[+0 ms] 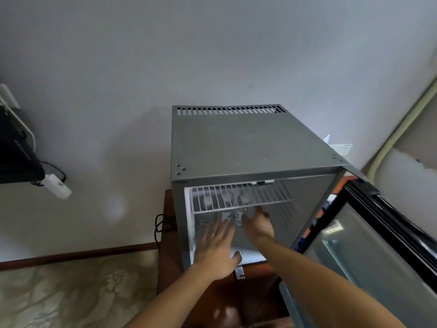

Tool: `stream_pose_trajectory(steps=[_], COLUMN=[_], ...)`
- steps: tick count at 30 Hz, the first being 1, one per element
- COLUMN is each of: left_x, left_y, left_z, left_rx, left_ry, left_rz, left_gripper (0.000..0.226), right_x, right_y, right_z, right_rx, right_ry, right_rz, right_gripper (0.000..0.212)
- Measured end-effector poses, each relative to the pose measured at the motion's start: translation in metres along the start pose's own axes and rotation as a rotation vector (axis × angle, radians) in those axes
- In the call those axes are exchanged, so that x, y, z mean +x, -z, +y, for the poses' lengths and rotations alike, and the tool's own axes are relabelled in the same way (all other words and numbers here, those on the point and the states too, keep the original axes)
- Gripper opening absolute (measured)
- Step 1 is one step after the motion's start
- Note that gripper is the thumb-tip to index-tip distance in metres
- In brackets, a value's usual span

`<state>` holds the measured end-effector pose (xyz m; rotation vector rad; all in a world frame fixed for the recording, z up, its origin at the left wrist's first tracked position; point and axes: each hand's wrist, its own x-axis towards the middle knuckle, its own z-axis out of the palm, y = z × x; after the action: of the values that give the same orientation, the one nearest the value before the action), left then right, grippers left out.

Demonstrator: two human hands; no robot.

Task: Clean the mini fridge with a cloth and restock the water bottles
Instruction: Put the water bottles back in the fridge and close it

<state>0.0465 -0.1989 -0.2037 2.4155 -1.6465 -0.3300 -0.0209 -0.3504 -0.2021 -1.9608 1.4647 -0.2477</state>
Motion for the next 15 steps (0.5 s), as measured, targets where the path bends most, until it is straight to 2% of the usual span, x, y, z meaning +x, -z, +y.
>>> stream_pose_trajectory(steps=[3, 7, 11, 15], left_x=[-0.034, -0.084, -0.119, -0.142], left_y=[0.013, 0.039, 0.077, 0.123], left_z=[0.019, 0.055, 0.09, 0.129], left_rx=[0.031, 0.015, 0.002, -0.003], left_ry=[-0.037, -0.094, -0.143, -0.183], left_rz=[0.043, 0.135, 0.235, 0.387], left_gripper=[0.083, 0.081, 0.085, 0.077], right_x=[-0.058, -0.136, -0.2, -0.25], right_y=[0.019, 0.063, 0.121, 0.194], right_z=[0.007, 0.012, 0.005, -0.005], right_rx=[-0.07, -0.006, -0.074, -0.105], right_ry=[0.08, 0.252, 0.386, 0.494], right_rz=[0.03, 0.095, 0.263, 0.414], right_gripper=[0.053, 0.049, 0.052, 0.047])
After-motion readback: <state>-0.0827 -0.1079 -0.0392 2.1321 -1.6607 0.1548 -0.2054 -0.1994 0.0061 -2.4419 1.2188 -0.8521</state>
